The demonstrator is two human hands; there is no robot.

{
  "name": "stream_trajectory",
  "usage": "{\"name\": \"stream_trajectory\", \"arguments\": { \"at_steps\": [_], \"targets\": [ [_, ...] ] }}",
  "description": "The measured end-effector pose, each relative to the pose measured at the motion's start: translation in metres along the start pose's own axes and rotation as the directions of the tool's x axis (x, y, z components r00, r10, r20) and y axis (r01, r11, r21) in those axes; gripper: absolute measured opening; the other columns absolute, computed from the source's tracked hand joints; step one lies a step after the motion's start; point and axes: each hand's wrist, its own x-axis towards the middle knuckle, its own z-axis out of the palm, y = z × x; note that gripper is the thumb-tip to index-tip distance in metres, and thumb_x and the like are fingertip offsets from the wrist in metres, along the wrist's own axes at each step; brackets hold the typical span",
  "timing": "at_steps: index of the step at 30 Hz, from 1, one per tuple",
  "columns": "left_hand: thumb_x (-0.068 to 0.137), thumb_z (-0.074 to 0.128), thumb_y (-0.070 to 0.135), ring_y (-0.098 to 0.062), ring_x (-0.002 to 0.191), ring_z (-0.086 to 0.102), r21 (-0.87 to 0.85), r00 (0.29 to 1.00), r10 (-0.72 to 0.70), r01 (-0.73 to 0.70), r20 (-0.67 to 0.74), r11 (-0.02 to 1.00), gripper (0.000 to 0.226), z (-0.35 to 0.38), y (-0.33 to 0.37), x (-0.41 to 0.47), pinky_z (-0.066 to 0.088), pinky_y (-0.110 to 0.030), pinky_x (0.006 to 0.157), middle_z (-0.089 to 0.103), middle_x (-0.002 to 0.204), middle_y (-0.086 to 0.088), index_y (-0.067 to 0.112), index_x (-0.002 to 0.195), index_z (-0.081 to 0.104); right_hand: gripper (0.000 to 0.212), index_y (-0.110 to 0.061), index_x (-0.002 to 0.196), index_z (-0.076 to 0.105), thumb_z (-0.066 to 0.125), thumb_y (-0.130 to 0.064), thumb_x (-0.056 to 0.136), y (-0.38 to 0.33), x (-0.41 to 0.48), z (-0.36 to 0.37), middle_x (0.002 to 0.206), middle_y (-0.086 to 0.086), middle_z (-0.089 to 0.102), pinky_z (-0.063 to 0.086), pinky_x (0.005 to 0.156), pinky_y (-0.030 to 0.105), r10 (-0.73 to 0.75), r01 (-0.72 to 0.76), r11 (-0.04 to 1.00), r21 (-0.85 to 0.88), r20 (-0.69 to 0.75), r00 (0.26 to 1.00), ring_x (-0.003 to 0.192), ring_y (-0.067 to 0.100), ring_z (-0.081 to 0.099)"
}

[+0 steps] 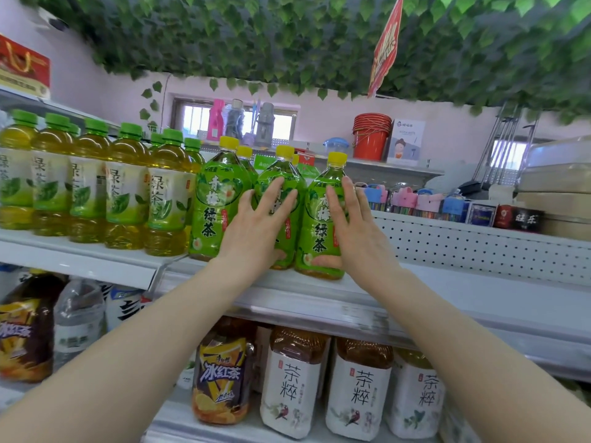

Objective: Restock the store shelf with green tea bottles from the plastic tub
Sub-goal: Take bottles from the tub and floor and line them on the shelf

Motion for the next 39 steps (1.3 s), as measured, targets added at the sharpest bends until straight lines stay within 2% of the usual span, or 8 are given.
{"name": "stream_trajectory", "arguments": {
  "at_steps": [4,8,12,15,19,28,31,39],
  "targets": [
    [0.081,0.072,0.047,-0.037,0.146,0.012,-0.001,0.999,0.046,-0.046,-0.001,0.999,0.1,-0.005,-0.007,-0.003,0.042,-0.048,0.107,-0.002,0.163,0.005,0.033,0.155,0.006,0.116,-0.019,0.155,-0.015,0.059,-0.067,0.079,0.002,-0.002,-0.007,0.162,0.009,-0.022,0.01,0.121,0.044,0.015,-0.015,0.999,-0.053,0.005,1.0,0.151,0.032,-0.011],
    [0.087,0.063,0.052,-0.03,0.145,0.02,-0.009,0.995,0.095,-0.095,-0.009,0.995,0.089,-0.02,-0.008,-0.015,0.029,-0.042,0.114,0.02,0.161,0.0,0.028,0.156,0.013,0.098,-0.011,0.157,0.003,0.056,-0.058,0.088,0.001,-0.018,-0.021,0.164,0.012,0.003,0.018,0.122,0.045,0.013,-0.014,0.992,-0.127,-0.006,1.0,0.151,0.034,0.006],
    [0.09,0.062,0.045,-0.023,0.14,0.033,-0.098,0.986,0.152,-0.157,-0.065,0.983,0.072,-0.042,-0.001,-0.037,0.038,-0.036,0.107,0.04,0.152,-0.002,0.02,0.151,0.033,0.086,-0.008,0.156,0.009,0.05,-0.054,0.095,-0.002,-0.048,-0.039,0.161,0.015,0.019,0.021,0.12,0.043,0.041,-0.038,0.983,-0.179,0.011,0.999,0.149,0.032,0.018],
    [0.089,0.065,0.043,-0.025,0.136,0.04,-0.161,0.972,0.213,-0.226,-0.096,0.961,0.066,-0.054,0.011,-0.056,0.042,-0.038,0.103,0.047,0.145,-0.004,0.02,0.147,0.041,0.081,-0.007,0.155,0.012,0.049,-0.05,0.097,-0.006,-0.08,-0.053,0.156,0.014,0.029,0.025,0.118,0.04,0.068,-0.063,0.971,-0.233,0.017,0.998,0.144,0.031,0.027],
    [0.084,0.071,0.037,-0.031,0.124,0.05,-0.261,0.948,0.284,-0.313,-0.144,0.913,0.061,-0.06,0.036,-0.083,0.048,-0.044,0.094,0.058,0.132,-0.01,0.015,0.138,0.052,0.071,-0.009,0.15,0.026,0.051,-0.048,0.097,-0.011,-0.131,-0.071,0.149,0.014,0.04,0.035,0.11,0.042,0.144,-0.126,0.956,-0.264,0.049,0.988,0.136,0.032,0.038],
    [0.084,0.072,0.033,-0.033,0.114,0.055,-0.453,0.876,0.456,-0.474,-0.157,0.755,0.055,-0.048,0.13,-0.157,0.049,-0.044,0.084,0.06,0.125,-0.009,0.016,0.134,0.054,0.066,0.002,0.136,0.049,0.063,-0.041,0.089,0.004,-0.278,-0.087,0.124,0.023,0.06,0.046,0.095,0.052,0.244,-0.18,0.912,-0.369,0.135,0.96,0.113,0.043,0.056],
    [0.084,0.072,0.032,-0.032,0.115,0.055,-0.493,0.849,0.512,-0.504,-0.13,0.709,0.057,-0.036,0.173,-0.179,0.049,-0.044,0.09,0.059,0.127,-0.01,0.014,0.135,0.053,0.067,0.003,0.135,0.049,0.068,-0.039,0.086,0.018,-0.331,-0.091,0.121,0.023,0.06,0.047,0.093,0.05,0.3,-0.217,0.892,-0.395,0.16,0.94,0.111,0.043,0.057],
    [0.086,0.072,0.028,-0.034,0.113,0.055,-0.662,0.736,0.672,-0.542,-0.076,0.518,0.056,-0.003,0.315,-0.238,0.047,-0.042,0.09,0.059,0.126,-0.013,0.009,0.135,0.053,0.067,0.002,0.135,0.047,0.066,-0.041,0.089,0.075,-0.478,-0.102,0.123,0.021,0.058,0.048,0.088,0.046,0.473,-0.353,0.843,-0.407,0.246,0.846,0.106,0.04,0.058]
  ]
}}
